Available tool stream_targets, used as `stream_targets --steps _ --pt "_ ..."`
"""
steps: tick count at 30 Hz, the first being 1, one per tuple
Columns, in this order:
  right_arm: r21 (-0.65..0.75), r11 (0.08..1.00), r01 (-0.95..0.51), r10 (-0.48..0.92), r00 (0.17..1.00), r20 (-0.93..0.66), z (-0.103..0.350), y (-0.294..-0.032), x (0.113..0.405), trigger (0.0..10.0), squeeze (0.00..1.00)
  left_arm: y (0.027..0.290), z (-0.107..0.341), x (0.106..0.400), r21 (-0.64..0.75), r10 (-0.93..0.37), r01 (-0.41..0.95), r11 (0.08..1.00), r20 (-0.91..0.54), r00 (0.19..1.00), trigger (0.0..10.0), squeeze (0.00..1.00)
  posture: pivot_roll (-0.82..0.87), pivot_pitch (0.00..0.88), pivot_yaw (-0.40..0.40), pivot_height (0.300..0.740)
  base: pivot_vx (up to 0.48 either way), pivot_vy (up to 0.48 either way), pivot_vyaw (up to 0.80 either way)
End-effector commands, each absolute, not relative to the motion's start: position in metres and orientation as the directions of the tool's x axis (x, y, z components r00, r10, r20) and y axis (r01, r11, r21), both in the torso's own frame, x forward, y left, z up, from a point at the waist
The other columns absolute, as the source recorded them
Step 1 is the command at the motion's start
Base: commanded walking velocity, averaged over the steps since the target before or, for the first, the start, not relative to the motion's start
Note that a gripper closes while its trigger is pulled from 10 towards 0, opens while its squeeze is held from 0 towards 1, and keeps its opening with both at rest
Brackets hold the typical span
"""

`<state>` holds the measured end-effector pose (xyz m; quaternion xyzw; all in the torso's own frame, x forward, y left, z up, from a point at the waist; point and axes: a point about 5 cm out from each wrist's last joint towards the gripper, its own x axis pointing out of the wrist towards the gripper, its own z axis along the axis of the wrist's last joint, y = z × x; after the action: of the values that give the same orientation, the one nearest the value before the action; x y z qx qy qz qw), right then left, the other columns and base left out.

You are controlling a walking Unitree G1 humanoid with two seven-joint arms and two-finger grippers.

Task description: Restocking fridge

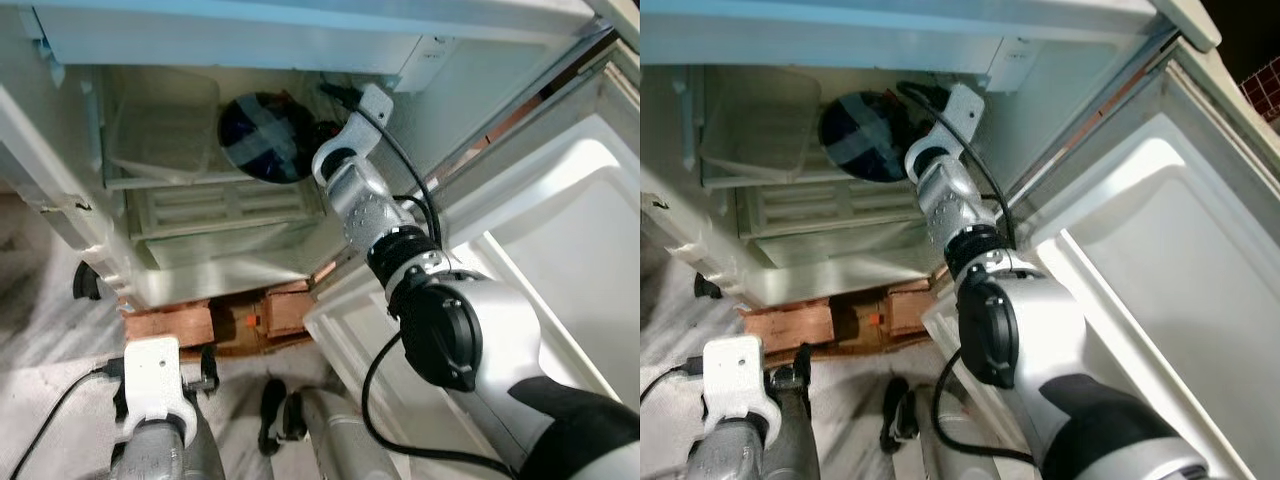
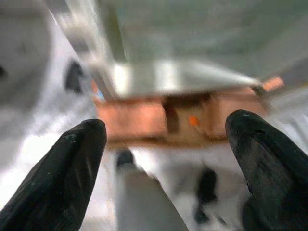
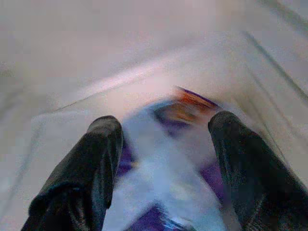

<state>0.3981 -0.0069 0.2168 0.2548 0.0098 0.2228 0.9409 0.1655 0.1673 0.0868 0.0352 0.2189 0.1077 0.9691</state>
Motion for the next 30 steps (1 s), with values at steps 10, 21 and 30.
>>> stream_targets --steps 10,21,30 --pt "0.327 0.764 -0.556 0.554 0.825 0.11 0.186 -0.025 0.39 10.0 1.0 0.173 0.081 0.189 0.168 0.175 -0.122 0.978 -0.352 0.919 10.0 0.0 0.37 0.099 -0.226 0.74 0.0 0.0 0.0" --pt "0.169 0.689 -0.704 0.687 0.71 0.155 0.159 -0.039 0.368 10.0 1.0 0.178 0.08 0.209 0.192 0.119 -0.061 0.98 -0.308 0.944 10.0 0.0 0.32 0.014 -0.175 0.74 0.0 0.0 0.0" --pt "0.164 0.772 -0.614 0.592 0.789 0.165 0.124 -0.069 0.328 10.0 0.0 0.178 0.078 0.21 0.192 0.091 -0.044 0.98 -0.241 0.966 10.0 0.0 0.28 0.0 -0.132 0.74 0.0 0.0 0.0"
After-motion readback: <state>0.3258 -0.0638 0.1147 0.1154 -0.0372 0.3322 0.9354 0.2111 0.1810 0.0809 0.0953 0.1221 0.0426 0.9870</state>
